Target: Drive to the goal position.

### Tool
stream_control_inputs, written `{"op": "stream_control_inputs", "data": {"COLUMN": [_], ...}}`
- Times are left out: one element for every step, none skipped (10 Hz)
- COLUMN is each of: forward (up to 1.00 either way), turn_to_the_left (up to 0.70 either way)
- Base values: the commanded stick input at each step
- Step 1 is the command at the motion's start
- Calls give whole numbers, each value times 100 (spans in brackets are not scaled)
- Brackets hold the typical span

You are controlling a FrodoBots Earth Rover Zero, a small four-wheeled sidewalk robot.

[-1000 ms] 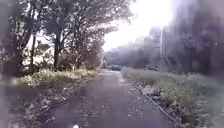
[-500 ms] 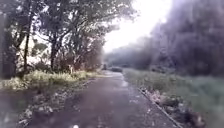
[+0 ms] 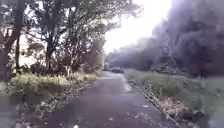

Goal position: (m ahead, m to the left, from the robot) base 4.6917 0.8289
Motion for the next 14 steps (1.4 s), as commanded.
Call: {"op": "stream_control_inputs", "data": {"forward": [85,85,85,85,85,85,85,85,85,85,85,85,85,85], "turn_to_the_left": [0,0,0,0,0,0,0,0,0,0,0,0,0,0]}}
